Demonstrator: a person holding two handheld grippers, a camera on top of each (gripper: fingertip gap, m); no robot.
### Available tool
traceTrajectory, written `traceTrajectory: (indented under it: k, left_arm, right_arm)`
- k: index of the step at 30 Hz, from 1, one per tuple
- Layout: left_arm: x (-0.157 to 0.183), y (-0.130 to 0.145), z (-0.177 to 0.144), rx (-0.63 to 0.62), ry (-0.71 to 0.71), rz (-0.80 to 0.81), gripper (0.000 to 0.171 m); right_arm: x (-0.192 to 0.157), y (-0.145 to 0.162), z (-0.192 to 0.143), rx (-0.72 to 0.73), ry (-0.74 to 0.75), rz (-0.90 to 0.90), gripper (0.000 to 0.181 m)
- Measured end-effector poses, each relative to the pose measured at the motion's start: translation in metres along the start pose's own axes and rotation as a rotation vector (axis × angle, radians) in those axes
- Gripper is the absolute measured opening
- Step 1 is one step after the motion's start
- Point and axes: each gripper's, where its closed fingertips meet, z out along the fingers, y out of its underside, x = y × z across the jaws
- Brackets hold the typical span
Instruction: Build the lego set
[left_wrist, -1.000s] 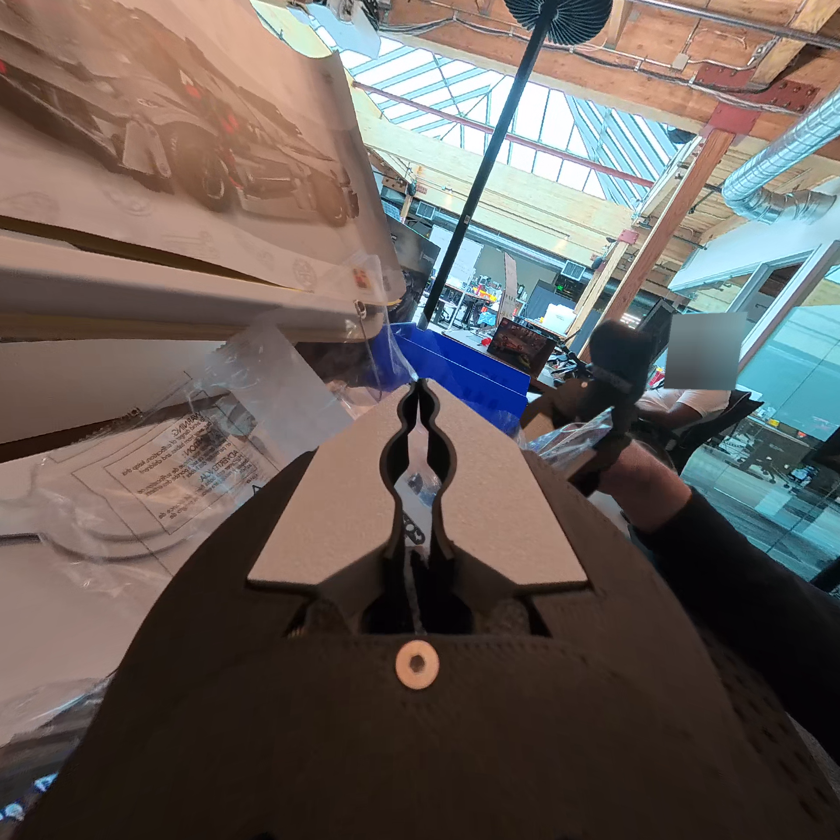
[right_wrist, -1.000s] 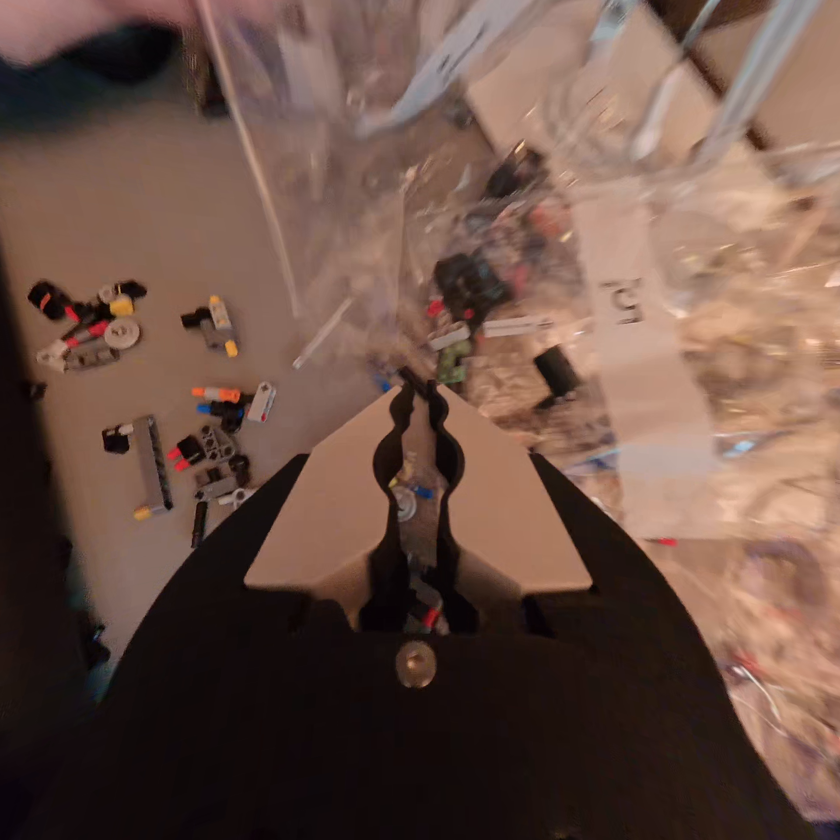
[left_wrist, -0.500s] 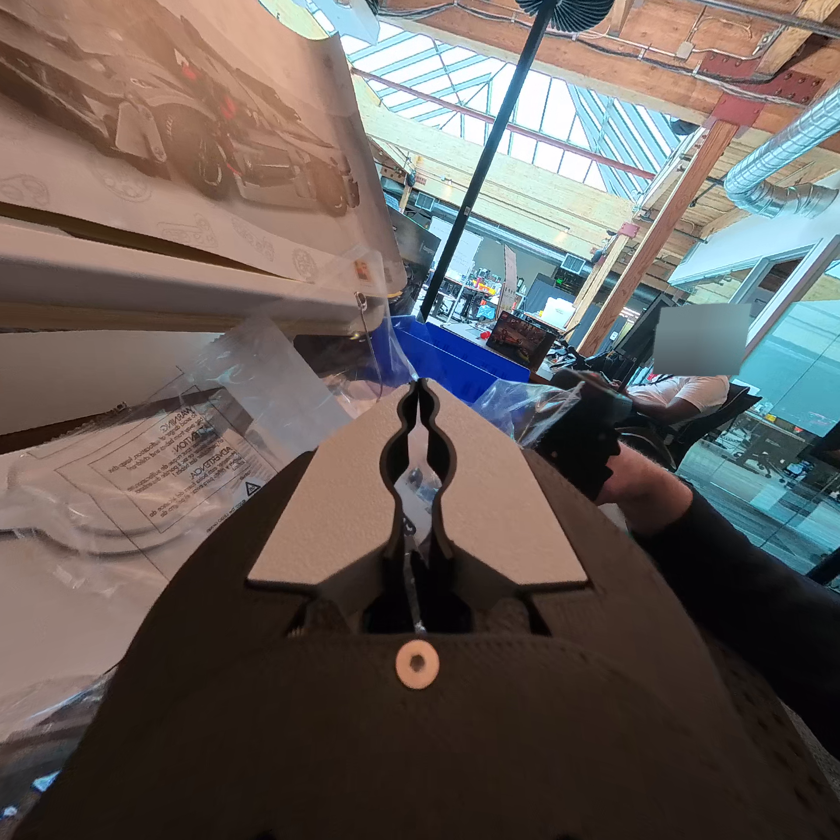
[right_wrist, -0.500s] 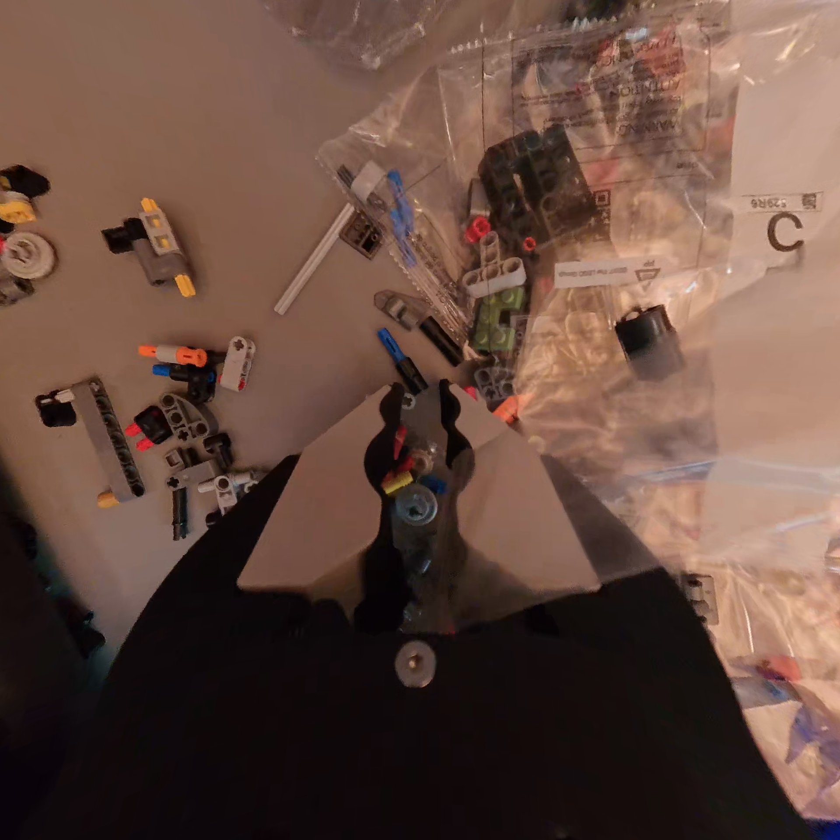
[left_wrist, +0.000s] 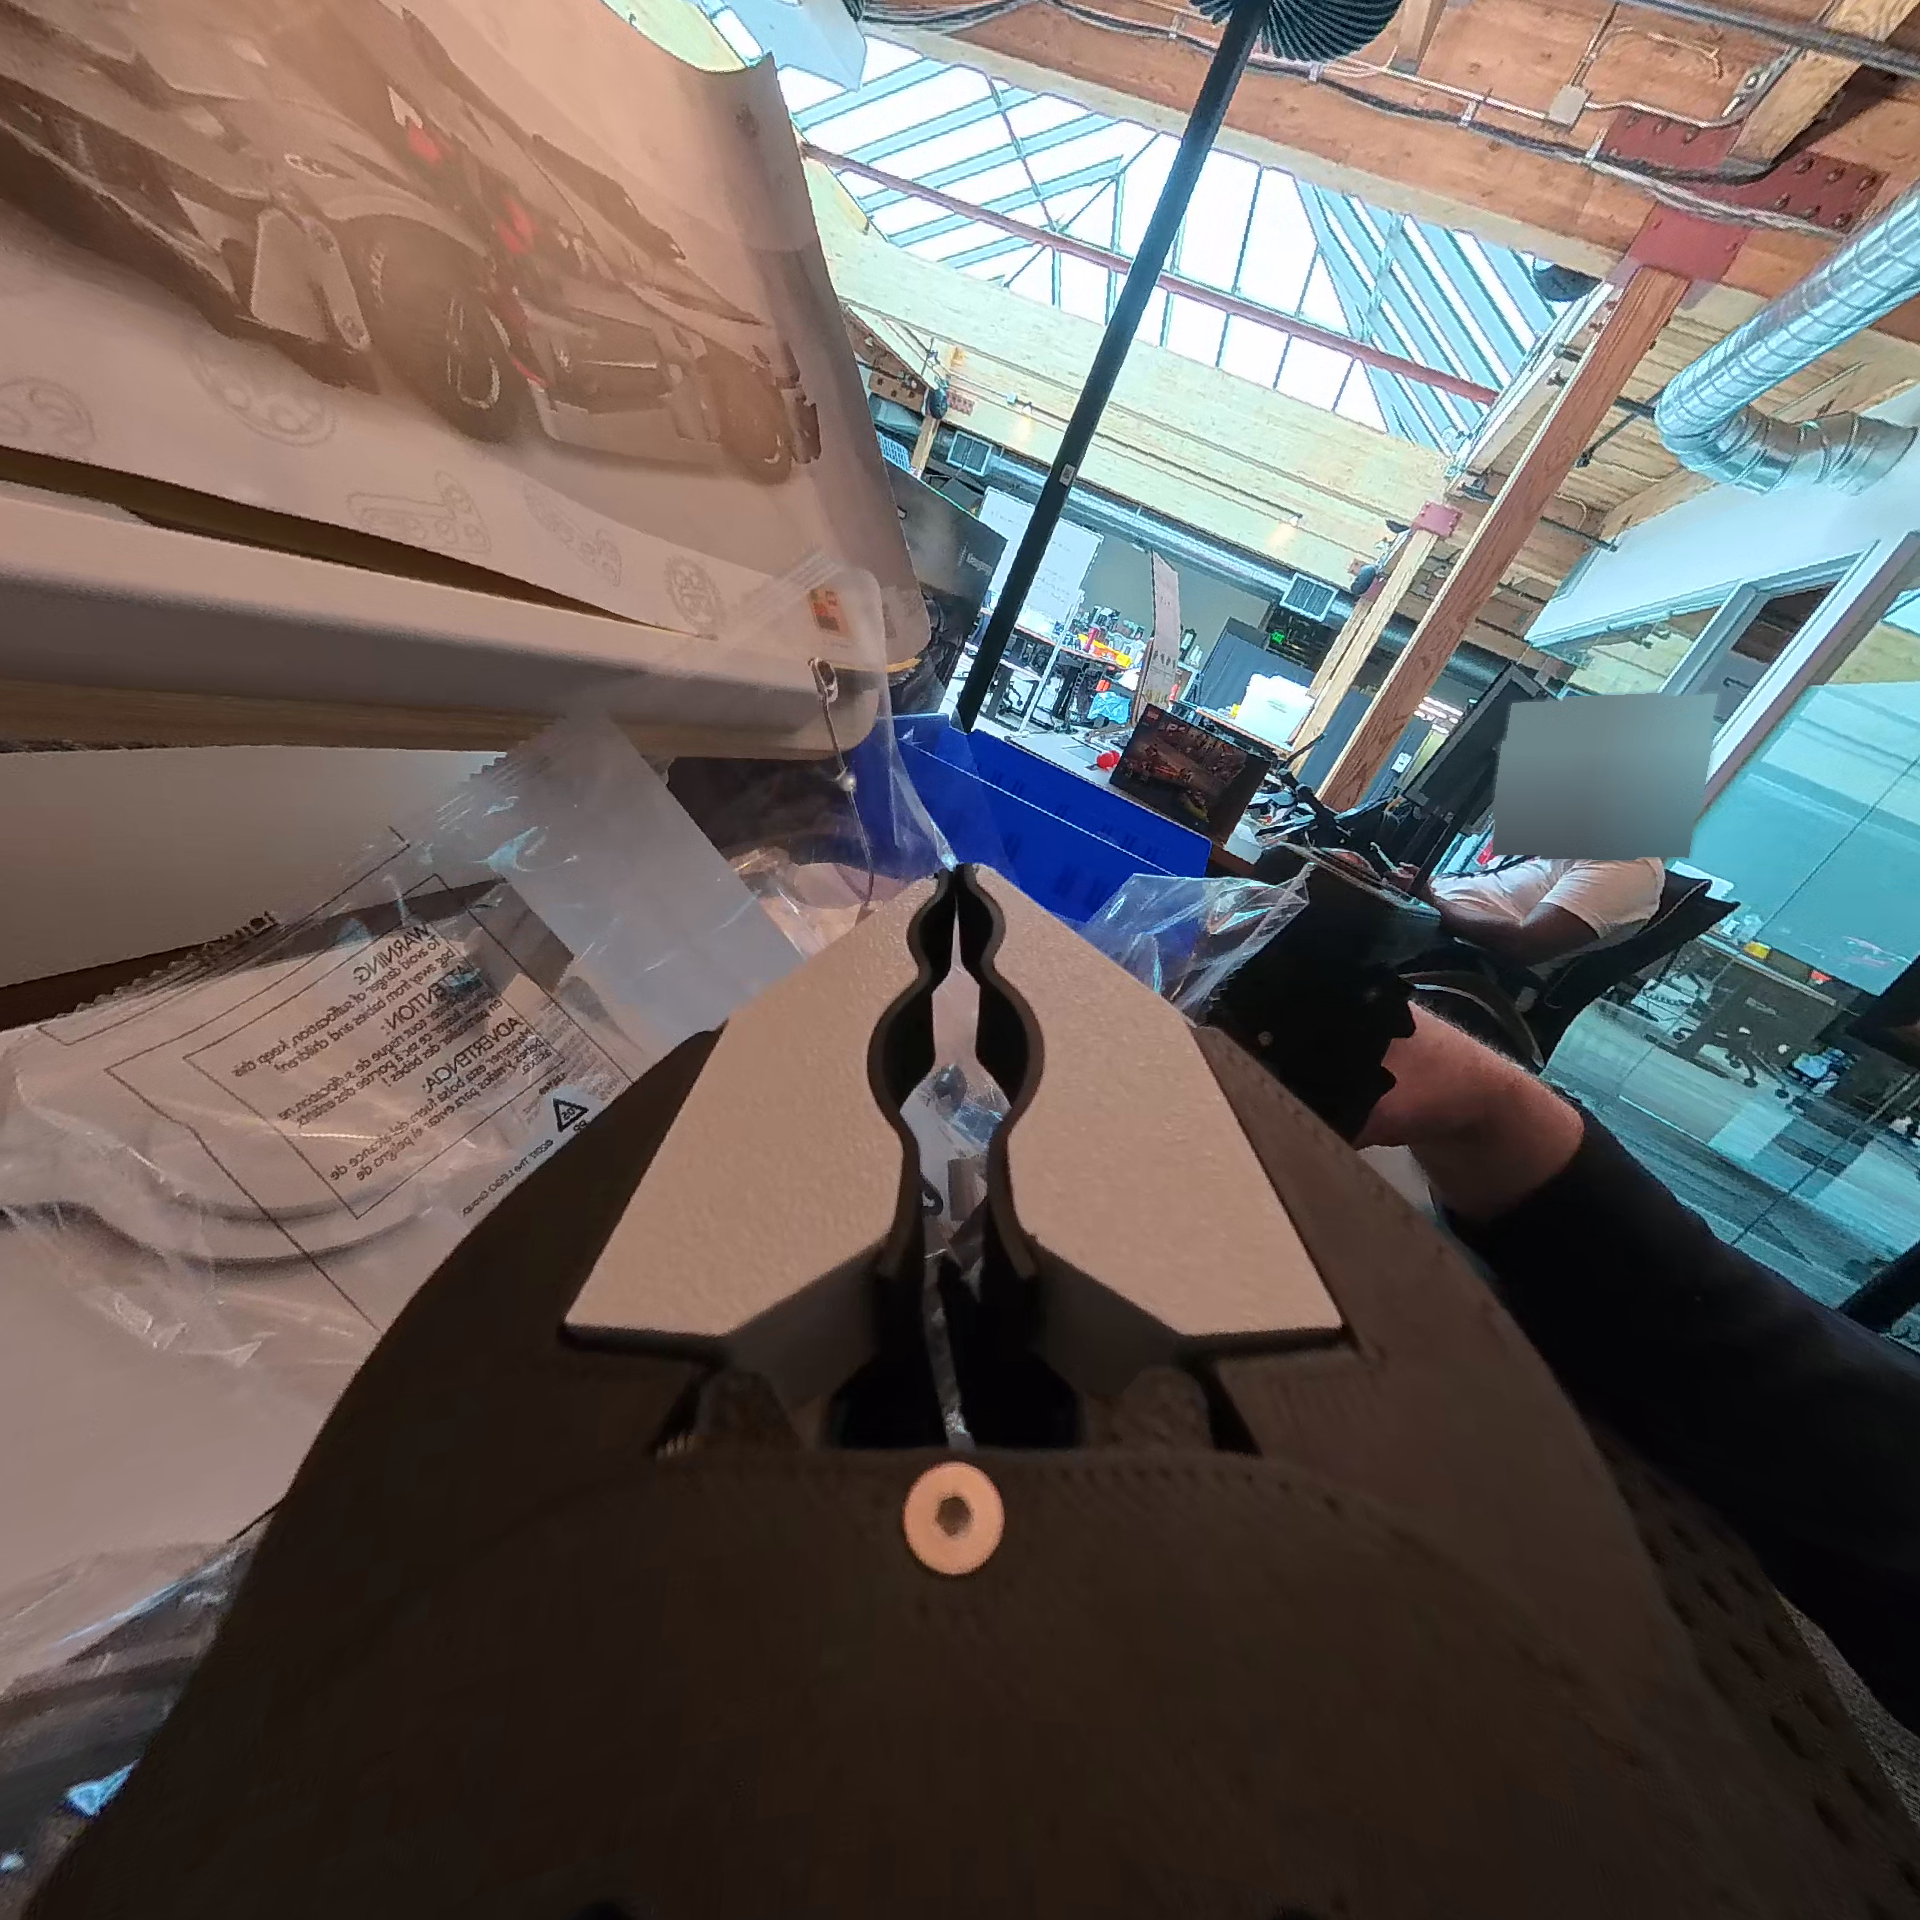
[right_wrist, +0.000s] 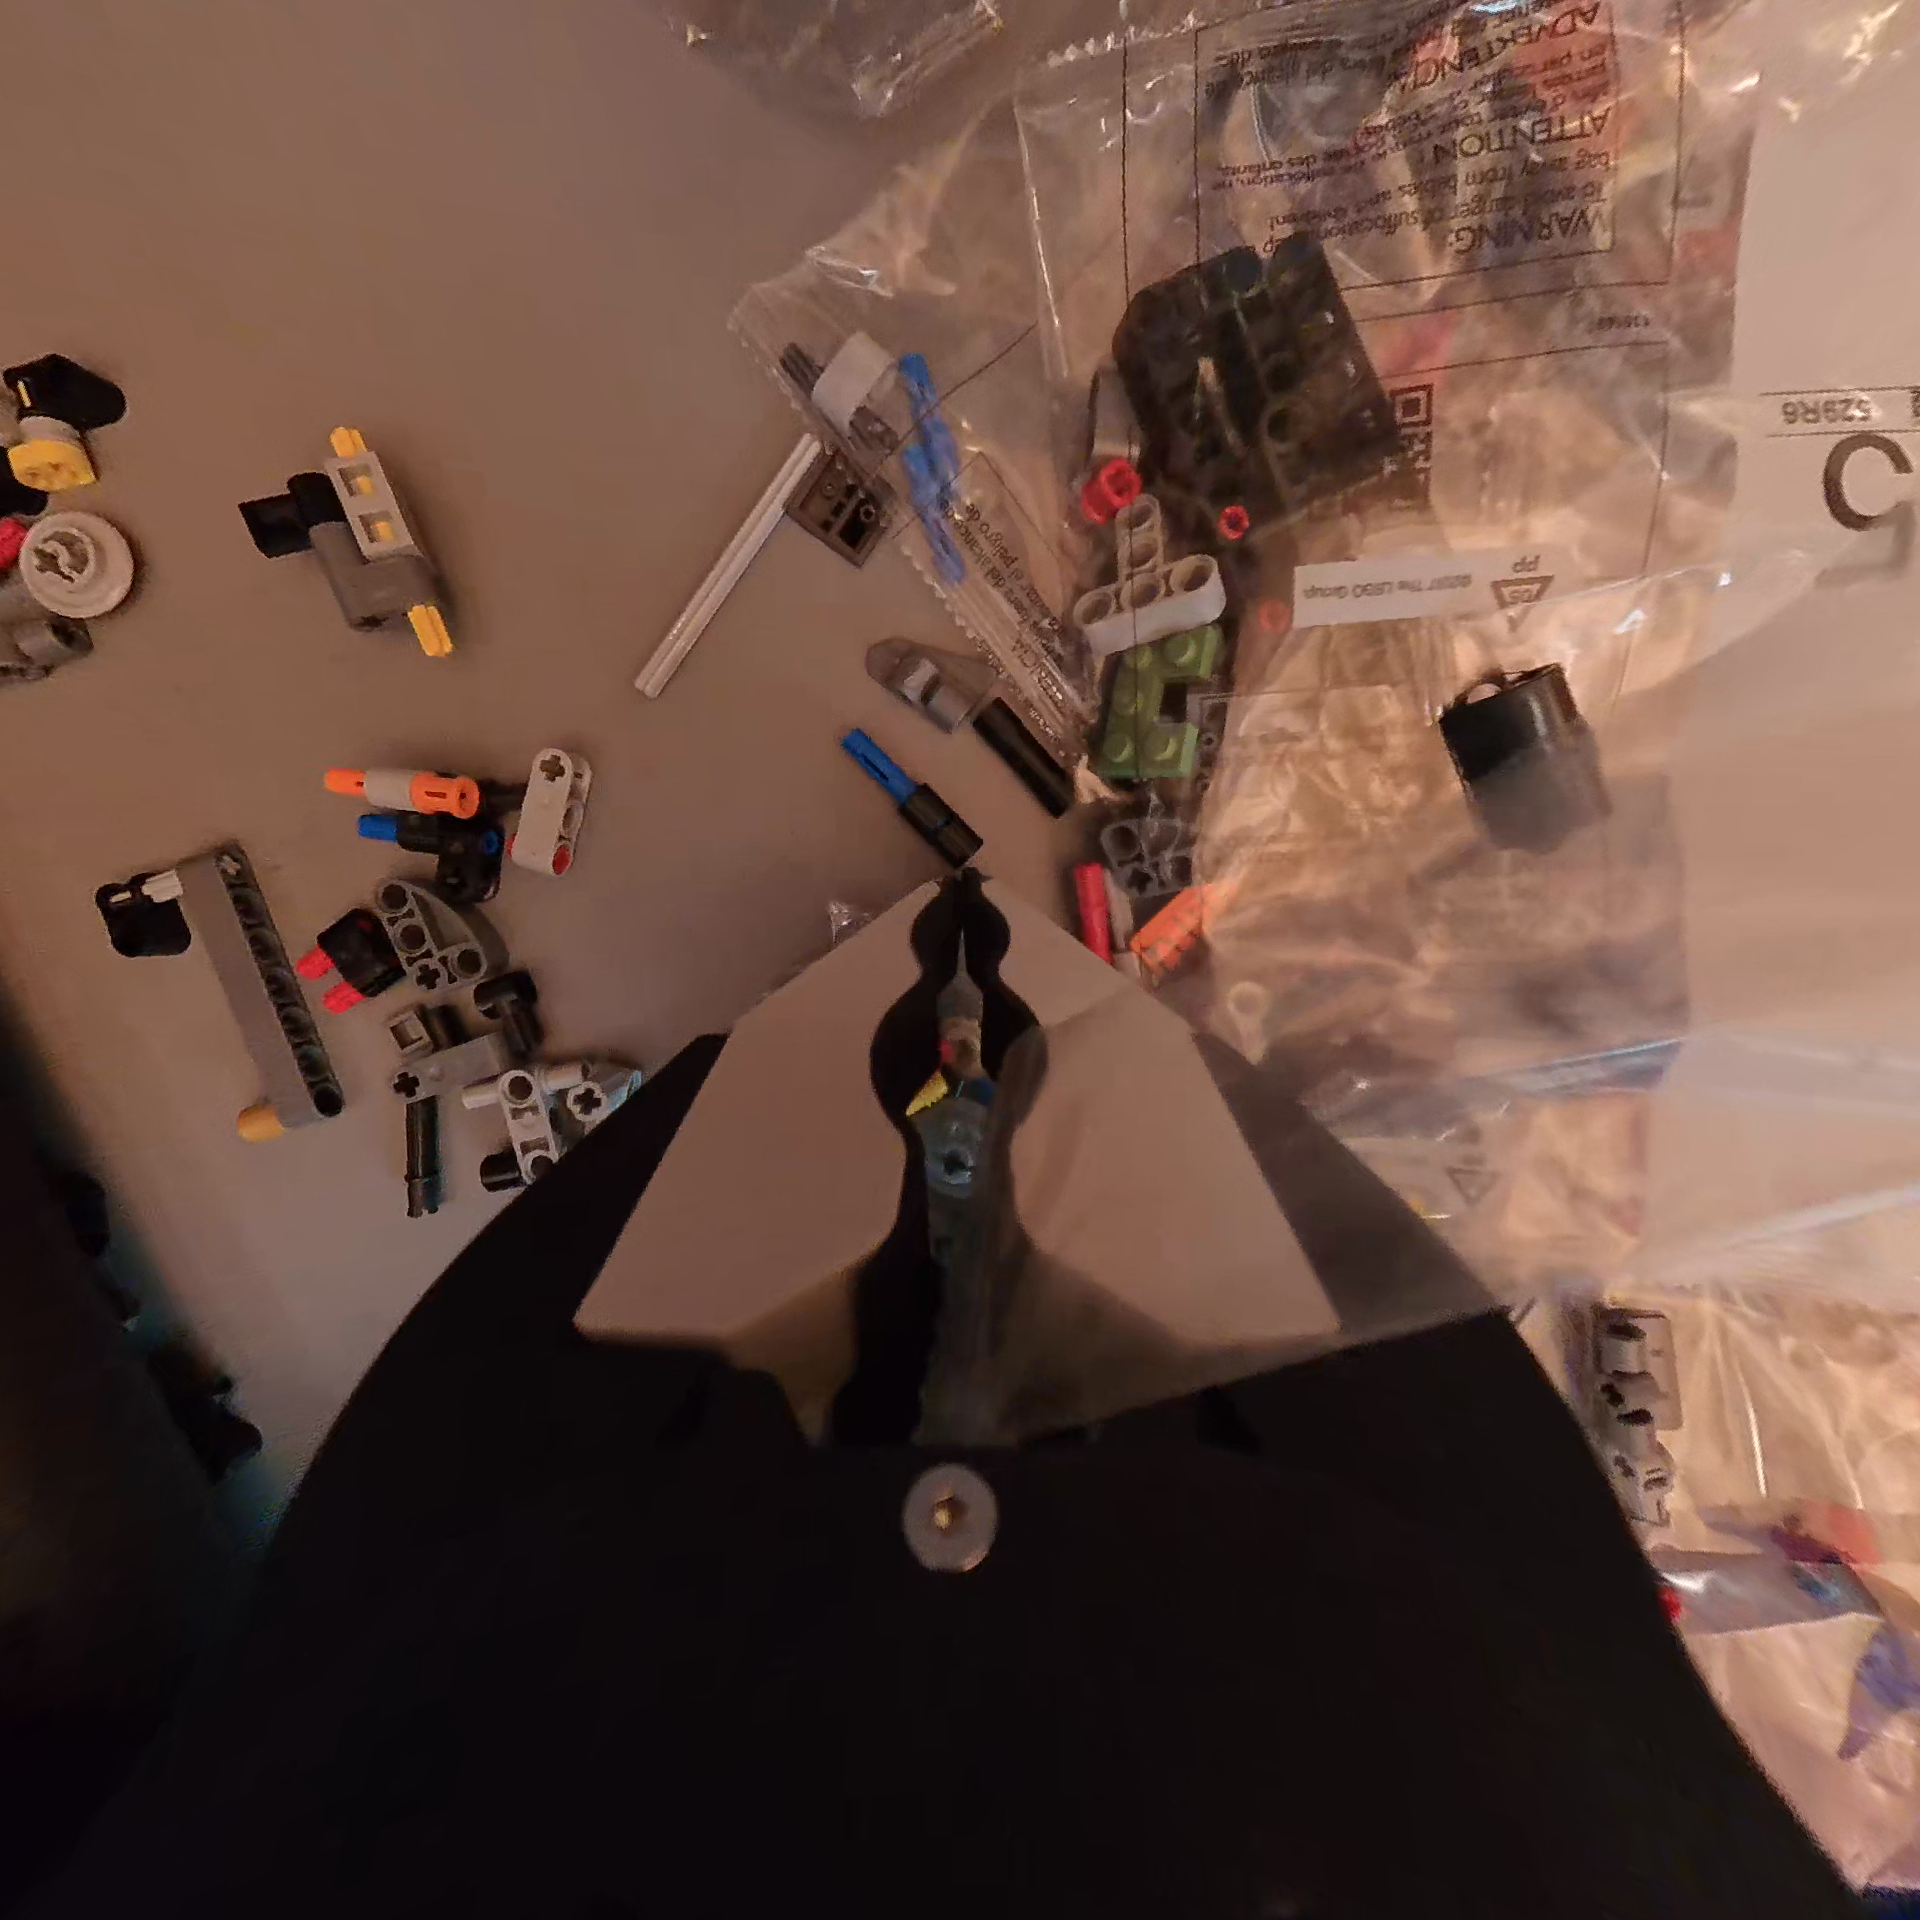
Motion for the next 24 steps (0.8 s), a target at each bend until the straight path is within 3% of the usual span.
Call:
traceTrajectory:
  k: [4, 8, 18, 24]
  left_arm:
    - [0.0, 0.001, 0.001, -0.005, 0.001, 0.001, 0.0]
    - [0.0, 0.001, 0.0, -0.005, 0.002, 0.0, 0.0]
    - [0.0, 0.003, 0.002, -0.014, 0.003, 0.001, 0.0]
    - [0.0, 0.004, 0.002, -0.019, 0.002, 0.004, 0.0]
  right_arm:
    - [-0.001, -0.002, -0.003, 0.025, -0.017, 0.013, 0.002]
    - [-0.001, 0.002, -0.003, 0.012, -0.021, 0.026, 0.015]
    - [0.001, 0.011, -0.003, -0.035, 0.005, 0.016, 0.003]
    - [0.001, 0.008, -0.001, -0.015, -0.012, 0.031, 0.009]
